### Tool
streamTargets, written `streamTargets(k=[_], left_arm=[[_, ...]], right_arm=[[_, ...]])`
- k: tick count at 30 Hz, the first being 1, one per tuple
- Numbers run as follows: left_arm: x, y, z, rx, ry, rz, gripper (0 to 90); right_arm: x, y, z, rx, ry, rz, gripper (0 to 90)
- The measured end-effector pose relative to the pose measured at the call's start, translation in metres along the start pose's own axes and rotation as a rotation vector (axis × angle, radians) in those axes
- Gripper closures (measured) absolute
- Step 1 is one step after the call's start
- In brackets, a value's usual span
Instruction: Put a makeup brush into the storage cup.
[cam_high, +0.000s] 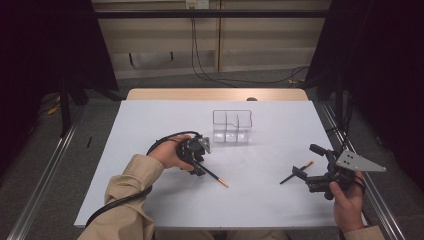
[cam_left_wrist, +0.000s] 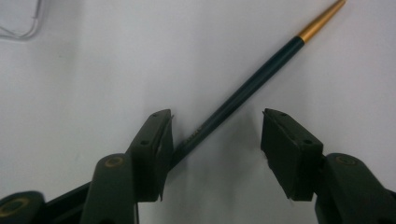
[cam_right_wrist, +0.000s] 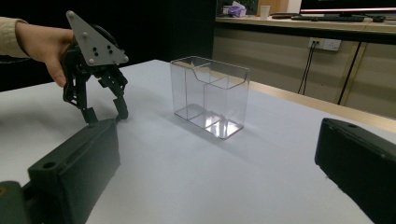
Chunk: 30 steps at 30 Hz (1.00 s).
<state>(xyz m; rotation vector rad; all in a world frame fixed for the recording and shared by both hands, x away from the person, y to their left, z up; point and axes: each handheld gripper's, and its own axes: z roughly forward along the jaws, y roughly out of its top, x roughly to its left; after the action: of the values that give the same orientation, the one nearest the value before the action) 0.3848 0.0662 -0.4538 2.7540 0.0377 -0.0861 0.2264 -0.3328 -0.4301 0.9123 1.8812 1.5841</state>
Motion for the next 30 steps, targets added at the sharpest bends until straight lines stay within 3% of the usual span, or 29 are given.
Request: streamTargets(k=[4, 9, 18, 20, 24, 30], left_arm=[[0.000, -0.001, 0.000, 0.002, 0.004, 0.038, 46.8], [-0.005, 0.001, -0.001, 0.011, -0.012, 0.047, 58.3], [-0.011, 0.009, -0.001, 0.090, -0.020, 0.018, 78.5], [-0.011, 0.010, -0.001, 0.097, -0.025, -0.017, 84.6], [-0.012, 0.013, 0.000, 0.117, -0.023, -0.041, 84.7], [-0.011, 0.018, 0.002, 0.154, -0.033, -0.046, 83.4]], right_arm=[[0.000, 0.000, 0.000, 0.002, 0.004, 0.000, 0.0], [0.000, 0.000, 0.000, 0.003, 0.003, 0.002, 0.0], [-0.001, -0.001, 0.000, 0.004, 0.005, 0.005, 0.0], [-0.001, -0.001, 0.000, 0.002, 0.005, 0.006, 0.0], [-0.001, -0.001, 0.000, 0.004, 0.003, 0.007, 0.0], [-0.001, -0.001, 0.000, 0.003, 0.007, 0.005, 0.0]])
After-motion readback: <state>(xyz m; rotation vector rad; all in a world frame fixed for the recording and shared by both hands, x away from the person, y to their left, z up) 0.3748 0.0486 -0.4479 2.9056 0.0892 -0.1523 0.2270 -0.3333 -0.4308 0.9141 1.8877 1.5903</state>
